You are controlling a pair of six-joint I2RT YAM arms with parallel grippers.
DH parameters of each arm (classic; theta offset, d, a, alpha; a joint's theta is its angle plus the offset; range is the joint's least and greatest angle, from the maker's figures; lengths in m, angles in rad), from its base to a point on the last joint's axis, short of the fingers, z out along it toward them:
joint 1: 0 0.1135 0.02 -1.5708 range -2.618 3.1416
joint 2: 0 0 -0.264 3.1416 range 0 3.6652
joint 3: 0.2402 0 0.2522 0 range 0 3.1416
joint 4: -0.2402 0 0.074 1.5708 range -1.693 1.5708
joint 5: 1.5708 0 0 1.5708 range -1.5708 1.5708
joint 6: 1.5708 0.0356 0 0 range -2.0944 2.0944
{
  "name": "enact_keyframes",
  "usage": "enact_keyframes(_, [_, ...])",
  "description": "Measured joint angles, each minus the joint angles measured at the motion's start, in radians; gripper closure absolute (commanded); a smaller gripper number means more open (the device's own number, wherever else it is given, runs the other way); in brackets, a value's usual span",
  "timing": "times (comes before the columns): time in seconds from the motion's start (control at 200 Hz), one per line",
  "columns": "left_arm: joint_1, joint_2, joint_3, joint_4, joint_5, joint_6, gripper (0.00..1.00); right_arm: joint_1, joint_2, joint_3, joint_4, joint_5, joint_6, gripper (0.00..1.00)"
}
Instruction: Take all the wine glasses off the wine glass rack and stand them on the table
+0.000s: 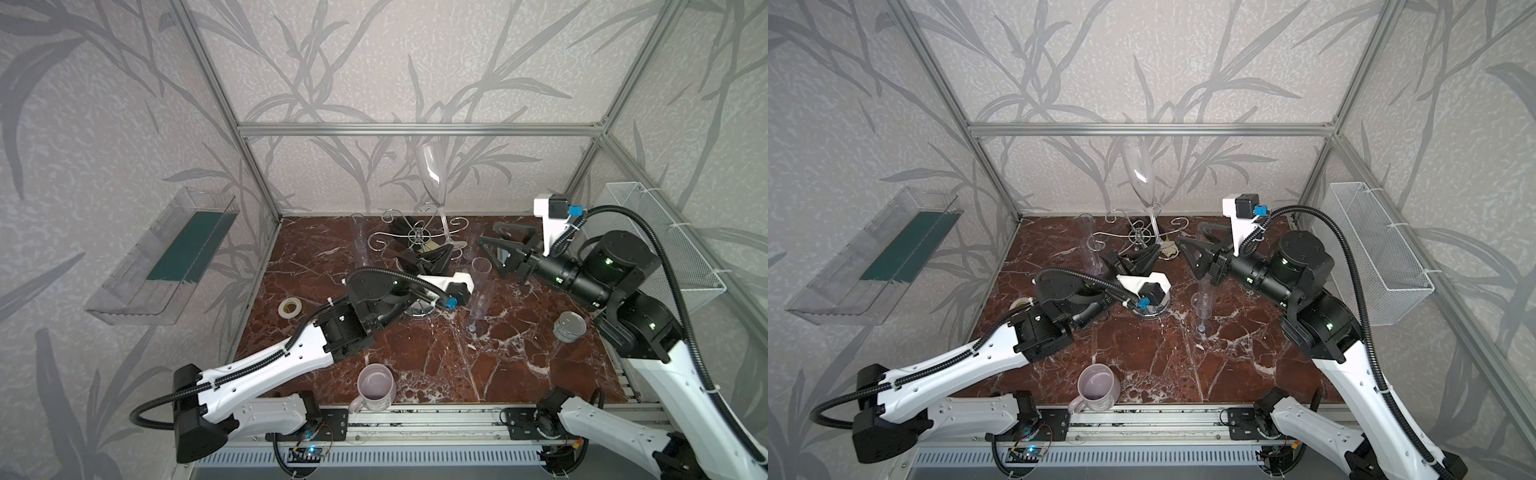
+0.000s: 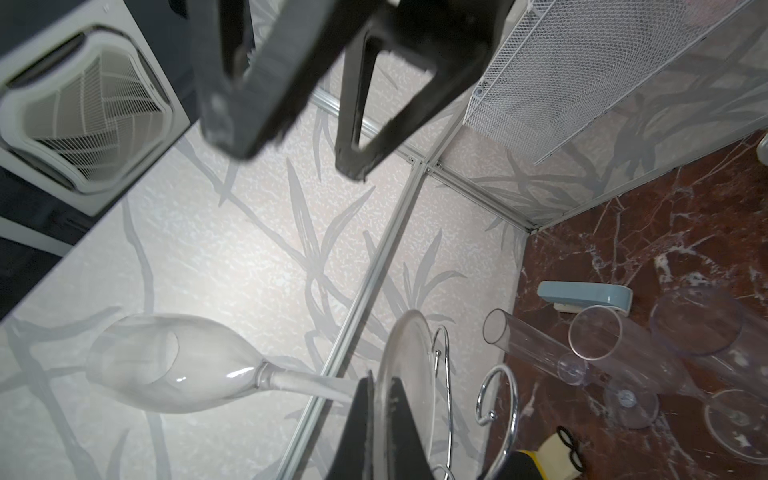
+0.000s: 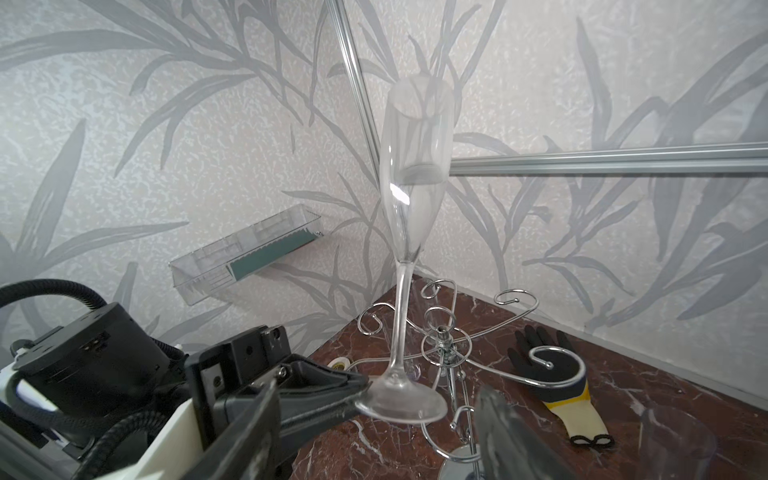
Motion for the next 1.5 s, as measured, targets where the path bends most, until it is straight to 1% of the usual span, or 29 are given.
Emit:
enact_keyframes(0.125, [-0.051,0.000,-0.048,0.114,-0.018,0.149,1.00,0.000,0.042,0.004,-0.029,-0.040,0.000,0.30])
enact_keyframes(0.22, [-0.079,0.005,-0.074,0.167,-0.024,0.231,1.00,0.000,0.055,0.004,-0.041,-0.053,0.000,0.33])
enact_keyframes(0.345, [-0.103,0.008,-0.096,0.197,-0.026,0.306,1.00,0.000,0.060,0.005,-0.041,-0.077,0.002,0.36])
enact_keyframes(0.48, [-0.116,0.014,-0.103,0.205,-0.027,0.350,1.00,0.000,0.072,0.011,-0.041,-0.106,0.006,0.40])
enact_keyframes(0.575, [-0.122,0.018,-0.105,0.206,-0.031,0.372,1.00,0.000,0.084,0.017,-0.040,-0.119,0.006,0.48])
enact_keyframes(0.64, [-0.124,0.021,-0.107,0.206,-0.031,0.383,1.00,0.002,0.090,0.017,-0.041,-0.124,0.005,0.56])
enact_keyframes(0.765, [-0.129,0.026,-0.108,0.206,-0.036,0.394,1.00,0.006,0.098,0.017,-0.042,-0.130,-0.001,0.76])
enact_keyframes(0.855, [-0.129,0.028,-0.108,0.206,-0.038,0.400,1.00,0.012,0.101,0.017,-0.043,-0.130,-0.006,0.95])
enact_keyframes(0.89, [-0.130,0.028,-0.108,0.214,-0.038,0.402,1.00,0.011,0.102,0.017,-0.046,-0.121,-0.020,0.99])
enact_keyframes(1.129, [-0.135,0.028,-0.107,0.211,-0.053,0.389,1.00,0.017,0.105,0.017,-0.044,-0.117,-0.057,1.00])
enact_keyframes(1.169, [-0.136,0.028,-0.107,0.210,-0.055,0.380,0.89,0.018,0.105,0.017,-0.044,-0.117,-0.058,1.00])
enact_keyframes(1.259, [-0.141,0.028,-0.107,0.214,-0.064,0.349,0.59,0.021,0.105,0.016,-0.045,-0.117,-0.058,1.00])
enact_keyframes(1.314, [-0.146,0.026,-0.108,0.219,-0.073,0.320,0.47,0.024,0.104,0.016,-0.045,-0.114,-0.058,1.00])
enact_keyframes(1.349, [-0.150,0.022,-0.108,0.220,-0.082,0.288,0.43,0.027,0.102,0.016,-0.045,-0.109,-0.061,1.00])
enact_keyframes(1.424, [-0.157,0.001,-0.108,0.208,-0.102,0.209,0.40,0.028,0.095,0.015,-0.048,-0.088,-0.071,1.00])
enact_keyframes(1.464, [-0.158,-0.023,-0.106,0.178,-0.108,0.134,0.40,0.028,0.087,0.015,-0.050,-0.073,-0.081,1.00])
enact_keyframes(1.474, [-0.158,-0.027,-0.104,0.169,-0.108,0.130,0.40,0.028,0.085,0.014,-0.050,-0.069,-0.085,1.00])
enact_keyframes(1.504, [-0.159,-0.048,-0.096,0.134,-0.109,0.061,0.39,0.028,0.077,0.013,-0.050,-0.056,-0.092,1.00])
